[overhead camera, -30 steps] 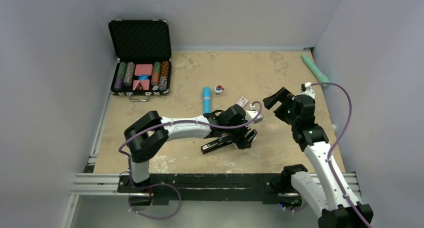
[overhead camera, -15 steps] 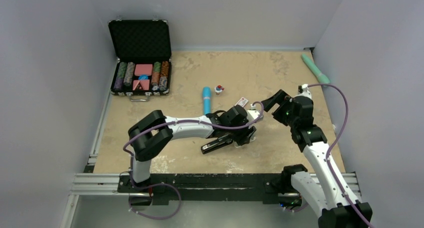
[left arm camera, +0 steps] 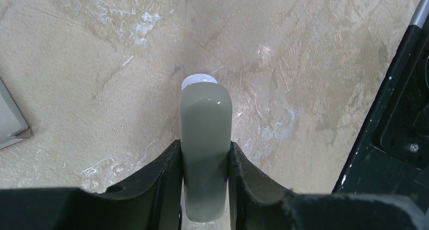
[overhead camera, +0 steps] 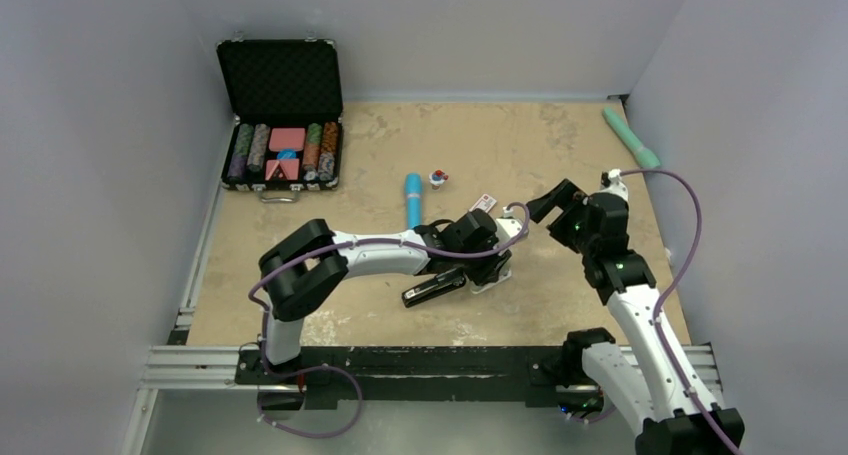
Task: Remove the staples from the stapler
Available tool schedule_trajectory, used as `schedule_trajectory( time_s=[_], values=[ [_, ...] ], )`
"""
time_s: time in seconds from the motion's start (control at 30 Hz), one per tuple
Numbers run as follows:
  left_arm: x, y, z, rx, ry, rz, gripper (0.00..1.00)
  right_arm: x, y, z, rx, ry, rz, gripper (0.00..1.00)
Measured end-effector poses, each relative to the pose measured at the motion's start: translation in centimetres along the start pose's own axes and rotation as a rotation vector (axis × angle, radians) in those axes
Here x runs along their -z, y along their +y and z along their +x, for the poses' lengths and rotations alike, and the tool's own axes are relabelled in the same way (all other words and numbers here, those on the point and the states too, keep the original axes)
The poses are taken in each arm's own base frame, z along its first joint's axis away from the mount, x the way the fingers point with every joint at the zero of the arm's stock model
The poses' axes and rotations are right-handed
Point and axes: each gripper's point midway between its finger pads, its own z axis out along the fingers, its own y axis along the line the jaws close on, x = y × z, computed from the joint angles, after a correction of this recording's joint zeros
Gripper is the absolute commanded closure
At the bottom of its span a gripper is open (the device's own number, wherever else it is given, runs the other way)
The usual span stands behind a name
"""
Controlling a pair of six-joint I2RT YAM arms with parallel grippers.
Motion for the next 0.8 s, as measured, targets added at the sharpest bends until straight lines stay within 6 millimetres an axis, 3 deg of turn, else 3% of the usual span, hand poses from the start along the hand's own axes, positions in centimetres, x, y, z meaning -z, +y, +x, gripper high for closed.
schedule_trajectory(
  time_s=[0.1,0.23,0.47,0.63,0.8],
  values=[
    [0.2,0.0,0.1,0.000,0.007,-0.002,1.00,0.4,-0.2,-1.1,-0.007,-0.038,0.014,0.04],
    [1.4,-0.1,-0.1,-0.005,0.014,-0.006,1.00,1.0,1.1,-3.2,-0.012,-0.087,0.002,0.05],
    [5.7,-0.7,-2.9,-0.014,-0.048,-0.020,1.00,1.5,4.5,-6.6,0.003,-0.126,-0.054,0.08],
    [9.1,-0.5,-4.5,-0.014,-0.092,-0.063,1.00,1.7,6.6,-7.0,0.036,-0.094,-0.123,0.19],
    [12.8,0.0,-6.3,-0.011,-0.159,-0.105,1.00,1.3,8.1,-5.0,0.065,0.022,-0.216,0.24]
  ],
)
